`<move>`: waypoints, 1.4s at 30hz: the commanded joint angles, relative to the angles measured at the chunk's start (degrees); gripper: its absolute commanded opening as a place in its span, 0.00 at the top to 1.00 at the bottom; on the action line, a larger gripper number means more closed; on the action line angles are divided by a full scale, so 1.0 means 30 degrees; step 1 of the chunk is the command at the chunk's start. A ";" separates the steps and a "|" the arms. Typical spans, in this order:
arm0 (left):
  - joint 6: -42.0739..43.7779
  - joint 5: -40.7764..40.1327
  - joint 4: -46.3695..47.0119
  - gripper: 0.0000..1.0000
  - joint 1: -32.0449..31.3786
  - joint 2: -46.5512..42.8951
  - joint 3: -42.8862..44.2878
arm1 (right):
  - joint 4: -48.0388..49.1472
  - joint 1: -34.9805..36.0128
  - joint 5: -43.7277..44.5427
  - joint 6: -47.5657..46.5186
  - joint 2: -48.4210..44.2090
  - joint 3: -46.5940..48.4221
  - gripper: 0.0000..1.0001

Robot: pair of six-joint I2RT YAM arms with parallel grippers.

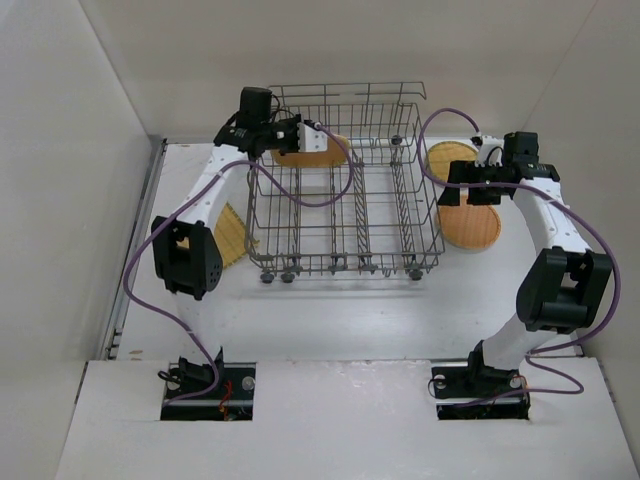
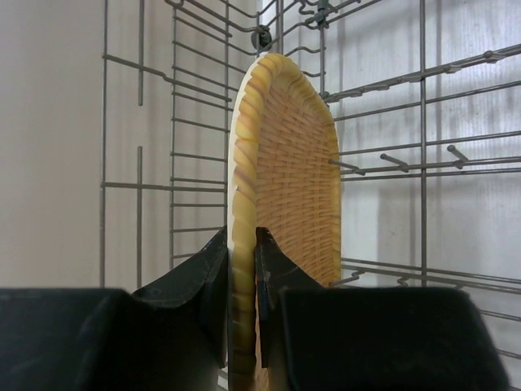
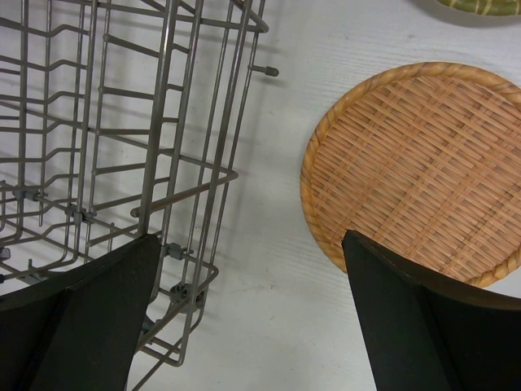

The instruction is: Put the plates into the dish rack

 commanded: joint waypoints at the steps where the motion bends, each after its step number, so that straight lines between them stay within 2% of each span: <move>1: 0.0109 0.0966 0.1481 0.97 -0.0121 -0.0289 -0.0203 | 0.0062 -0.0055 -0.0227 -0.0106 0.0140 0.0617 0.00; 10: -0.0185 0.0995 0.1159 0.97 -0.0150 0.0239 -0.0642 | -0.0114 -0.0260 -0.0227 -0.0223 0.0608 0.0821 0.00; 15: -0.0301 0.1054 0.1159 0.92 -0.0062 0.0503 -0.1082 | -0.0348 -0.0260 -0.0197 -0.0281 0.0901 0.1056 0.00; 21: -0.1324 0.0703 0.1539 0.74 -0.0033 0.0503 -0.1639 | -0.0641 -0.0260 -0.0110 -0.0399 0.1106 0.1466 0.00; 24: -0.2086 0.0264 0.1802 0.59 -0.0003 0.0095 -0.2047 | -0.0700 -0.0260 -0.0110 -0.0486 0.1253 0.1758 0.00; 25: -0.2321 0.0147 0.1803 0.46 0.0026 -0.0168 -0.2165 | -0.0700 -0.0260 -0.0110 -0.0516 0.1282 0.1875 0.00; 26: -0.2555 0.0088 0.1716 0.39 0.0055 -0.0403 -0.2253 | -0.0700 -0.0260 -0.0110 -0.0574 0.1311 0.1964 0.00; 29: -0.3200 -0.0234 0.1394 0.30 0.0142 -0.1631 -0.2867 | -0.0700 -0.0260 -0.0110 -0.0779 0.1341 0.2198 0.00; 36: -0.5687 -0.1084 -0.1912 0.26 0.0056 -0.5584 -0.3426 | -0.0496 -0.0113 -0.0285 -0.1160 0.1136 0.2170 0.00; 38: -0.6829 -0.1667 -0.2676 0.20 -0.0120 -0.7077 -0.3281 | -0.0320 -0.0113 -0.0373 -0.1248 0.1107 0.2141 0.00; 42: -0.9580 -0.5319 -0.3409 0.16 -0.0998 -0.8899 -0.1120 | 0.0207 -0.0113 -0.0695 -0.1190 0.1019 0.1819 0.00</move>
